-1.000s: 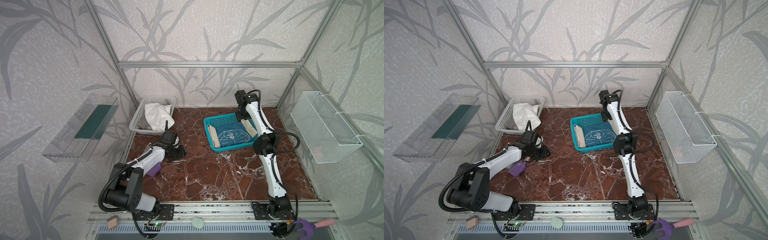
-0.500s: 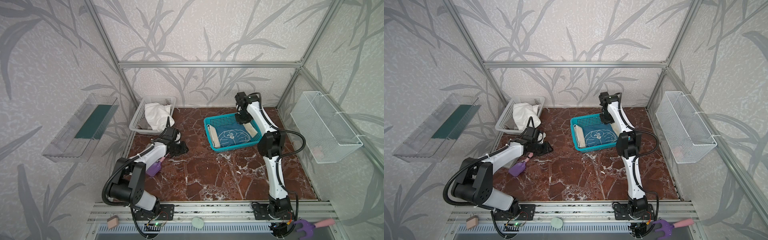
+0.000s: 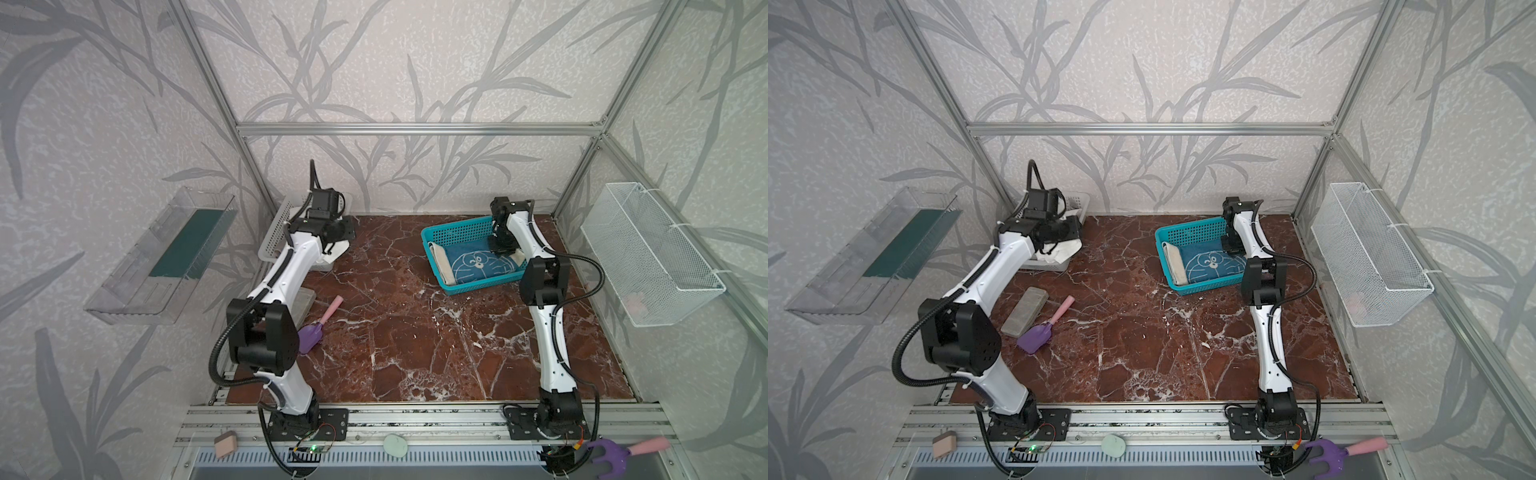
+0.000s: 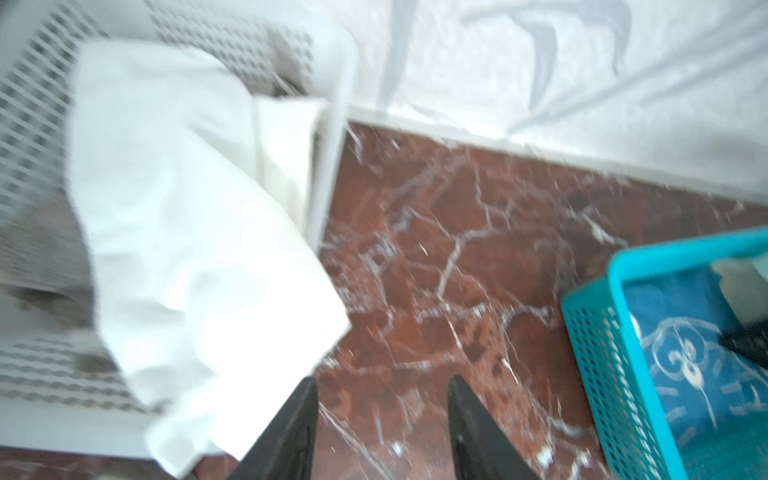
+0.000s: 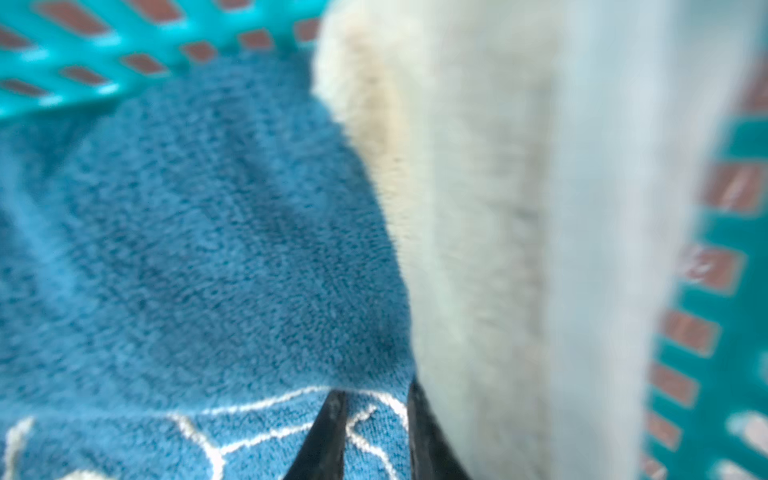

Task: Fold and stack the towels
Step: 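Grasp a white towel from the white basket with the left gripper and lift it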

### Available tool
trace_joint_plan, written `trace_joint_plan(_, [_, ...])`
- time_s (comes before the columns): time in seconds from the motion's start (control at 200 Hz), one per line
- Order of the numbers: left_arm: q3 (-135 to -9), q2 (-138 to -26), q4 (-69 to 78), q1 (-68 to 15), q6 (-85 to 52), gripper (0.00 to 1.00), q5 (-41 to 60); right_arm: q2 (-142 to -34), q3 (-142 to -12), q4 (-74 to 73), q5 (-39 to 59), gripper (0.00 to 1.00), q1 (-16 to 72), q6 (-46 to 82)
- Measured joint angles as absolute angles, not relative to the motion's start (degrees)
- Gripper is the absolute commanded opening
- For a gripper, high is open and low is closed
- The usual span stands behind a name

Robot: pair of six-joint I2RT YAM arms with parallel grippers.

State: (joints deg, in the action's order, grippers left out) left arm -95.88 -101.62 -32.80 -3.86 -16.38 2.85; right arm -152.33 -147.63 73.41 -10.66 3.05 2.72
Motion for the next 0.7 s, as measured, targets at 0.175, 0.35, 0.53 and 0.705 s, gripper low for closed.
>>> trace_joint_plan(0.175, [-110.72, -114.02, -38.44, 3.77, -13.74, 0.59, 3.55, -154.06, -151.35, 73.19, -9.82, 0.42, 0.51, 1.89])
trace_joint_plan(0.35, [-113.67, -119.52, -44.4, 3.46, -11.6, 0.65, 7.51, -152.16, -148.29, 70.94, -6.59, 0.54, 2.13, 1.54])
trace_joint_plan(0.53, [-113.36, -120.53, -47.16, 1.8, -10.15, 0.58, 9.67, -149.91, -147.96, 69.12, -4.86, 0.55, 5.56, 1.37])
trace_joint_plan(0.705, [-113.36, -120.55, -48.45, 1.67, -9.47, 0.0, 10.66, -146.71, -148.11, 67.64, -2.31, 0.55, 8.32, 1.41])
